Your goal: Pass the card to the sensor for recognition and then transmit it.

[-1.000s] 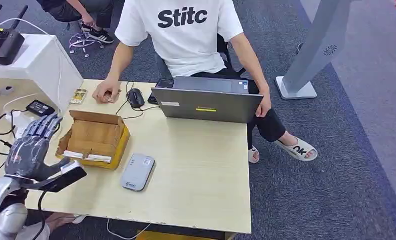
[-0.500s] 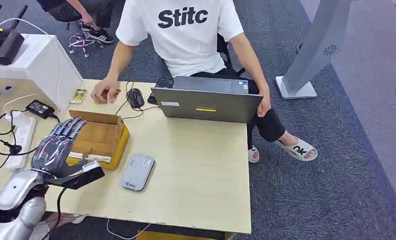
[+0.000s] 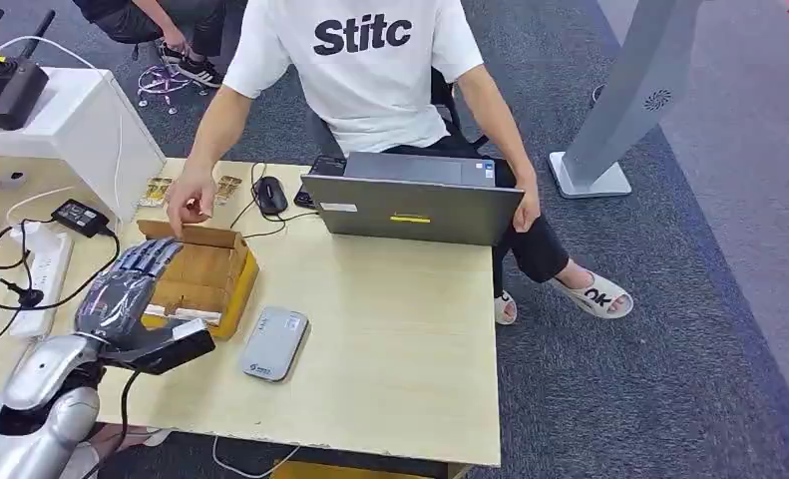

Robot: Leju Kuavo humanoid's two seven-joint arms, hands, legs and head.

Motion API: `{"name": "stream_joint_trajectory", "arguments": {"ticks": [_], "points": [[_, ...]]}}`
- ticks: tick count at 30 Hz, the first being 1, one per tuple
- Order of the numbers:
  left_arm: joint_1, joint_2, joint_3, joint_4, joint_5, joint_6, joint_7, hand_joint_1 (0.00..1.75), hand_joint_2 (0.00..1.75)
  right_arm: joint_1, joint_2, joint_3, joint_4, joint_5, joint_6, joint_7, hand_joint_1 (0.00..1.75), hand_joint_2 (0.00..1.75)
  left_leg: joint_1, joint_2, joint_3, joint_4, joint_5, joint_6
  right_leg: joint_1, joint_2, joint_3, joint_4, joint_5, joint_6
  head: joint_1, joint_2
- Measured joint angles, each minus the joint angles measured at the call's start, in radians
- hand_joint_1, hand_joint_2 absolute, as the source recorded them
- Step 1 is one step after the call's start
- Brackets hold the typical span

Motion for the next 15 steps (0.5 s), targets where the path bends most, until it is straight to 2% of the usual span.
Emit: {"name": "stream_joint_trajectory", "arguments": {"ticks": [5, 10, 11, 13, 14, 15], "points": [[-0.003, 0.003, -0.01, 0.013, 0.004, -0.009, 0.0, 0.0, 1.75, 0.0, 0.0, 0.0, 0.0, 0.001, 0.0, 0.002, 0.0, 1.75, 0.0, 0.0, 0.0, 0.0, 0.0, 0.0, 0.0, 0.0, 0.0, 0.0, 0.0, 0.0, 0.0, 0.0], [-0.007, 0.008, -0.018, 0.028, 0.006, -0.012, 0.0, 0.12, 1.75, 0.0, 0.0, 0.0, 0.0, 0.004, 0.0, 0.004, 0.0, 1.75, 0.0, 0.0, 0.0, 0.0, 0.0, 0.0, 0.0, 0.0, 0.0, 0.0, 0.0, 0.0, 0.0, 0.0], [-0.008, 0.008, -0.022, 0.03, 0.006, -0.013, 0.0, 0.28, 1.75, 0.0, 0.0, 0.0, 0.0, 0.006, 0.0, 0.004, 0.0, 1.75, 0.0, 0.0, 0.0, 0.0, 0.0, 0.0, 0.0, 0.0, 0.0, 0.0, 0.0, 0.0, 0.0, 0.0], [-0.01, 0.008, -0.026, 0.034, 0.007, -0.013, 0.0, 0.37, 1.75, 0.0, 0.0, 0.0, 0.0, 0.009, -0.002, 0.004, 0.0, 1.75, 0.0, 0.0, 0.0, 0.0, 0.0, 0.0, 0.0, 0.0, 0.0, 0.0, 0.0, 0.0, 0.0, 0.0], [-0.011, 0.008, -0.028, 0.035, 0.009, -0.013, 0.0, 0.52, 1.75, 0.0, 0.0, 0.0, 0.0, 0.01, -0.003, 0.004, 0.0, 1.75, 0.0, 0.0, 0.0, 0.0, 0.0, 0.0, 0.0, 0.0, 0.0, 0.0, 0.0, 0.0, 0.0, 0.0], [-0.012, 0.008, -0.029, 0.037, 0.01, -0.014, 0.0, 0.56, 1.75, 0.0, 0.0, 0.0, 0.0, 0.01, -0.003, 0.004, 0.0, 1.75, 0.0, 0.0, 0.0, 0.0, 0.0, 0.0, 0.0, 0.0, 0.0, 0.0, 0.0, 0.0, 0.0, 0.0]]}}
